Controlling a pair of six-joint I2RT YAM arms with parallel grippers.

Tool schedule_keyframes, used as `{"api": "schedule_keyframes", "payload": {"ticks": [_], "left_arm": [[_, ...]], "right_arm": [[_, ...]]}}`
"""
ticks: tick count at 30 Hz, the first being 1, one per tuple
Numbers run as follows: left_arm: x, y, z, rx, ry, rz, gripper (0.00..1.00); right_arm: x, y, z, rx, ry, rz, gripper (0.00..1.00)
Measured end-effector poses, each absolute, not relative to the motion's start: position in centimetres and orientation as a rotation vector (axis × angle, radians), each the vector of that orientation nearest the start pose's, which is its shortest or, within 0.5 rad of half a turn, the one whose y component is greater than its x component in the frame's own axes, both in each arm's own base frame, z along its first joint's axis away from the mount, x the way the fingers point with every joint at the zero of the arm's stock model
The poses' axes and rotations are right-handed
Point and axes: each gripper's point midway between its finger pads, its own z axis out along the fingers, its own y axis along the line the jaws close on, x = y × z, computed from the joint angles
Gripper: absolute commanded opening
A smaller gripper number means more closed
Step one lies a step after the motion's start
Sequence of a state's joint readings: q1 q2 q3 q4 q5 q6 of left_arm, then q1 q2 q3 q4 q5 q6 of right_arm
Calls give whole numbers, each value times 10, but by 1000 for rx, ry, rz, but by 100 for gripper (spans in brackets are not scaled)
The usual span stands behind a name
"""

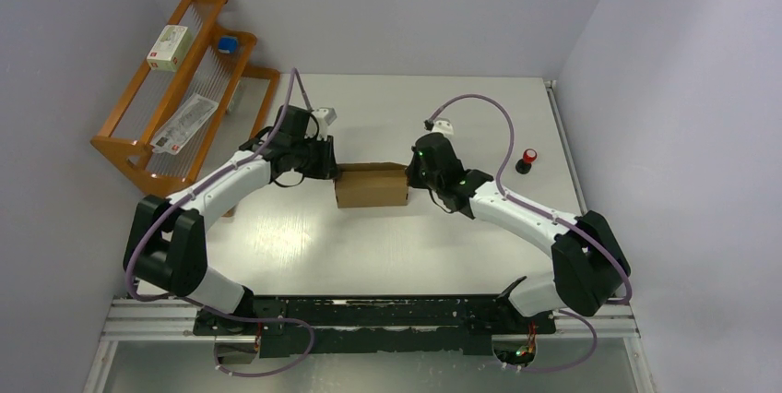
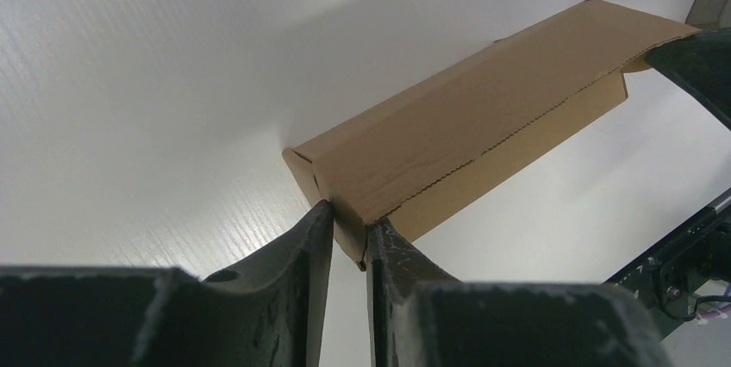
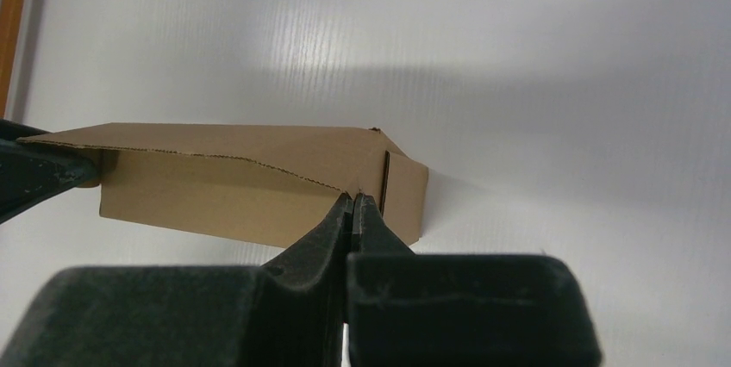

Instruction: Fold the paper box

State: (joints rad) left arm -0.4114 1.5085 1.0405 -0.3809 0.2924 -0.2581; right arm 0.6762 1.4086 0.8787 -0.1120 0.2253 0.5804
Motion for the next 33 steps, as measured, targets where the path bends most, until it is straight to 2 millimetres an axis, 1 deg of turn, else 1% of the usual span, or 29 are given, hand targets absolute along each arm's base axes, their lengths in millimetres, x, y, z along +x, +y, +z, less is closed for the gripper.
{"api": "schedule_keyframes", "payload": {"ticks": [9,19,27,33], "left_arm": [[315,-208,113,274,2439,-677,27],[315,-207,114,211,2451,-669,28],[313,-209,122,159,2450,-688,28],[317,-211,131,140,2436,-696,29]], "right_arm": [[316,235,123,17,2209,444,0],[315,236,122,10,2197,419,0],[315,235,121,9,2189,389,0],[315,235,119,10,2188,377,0]]}}
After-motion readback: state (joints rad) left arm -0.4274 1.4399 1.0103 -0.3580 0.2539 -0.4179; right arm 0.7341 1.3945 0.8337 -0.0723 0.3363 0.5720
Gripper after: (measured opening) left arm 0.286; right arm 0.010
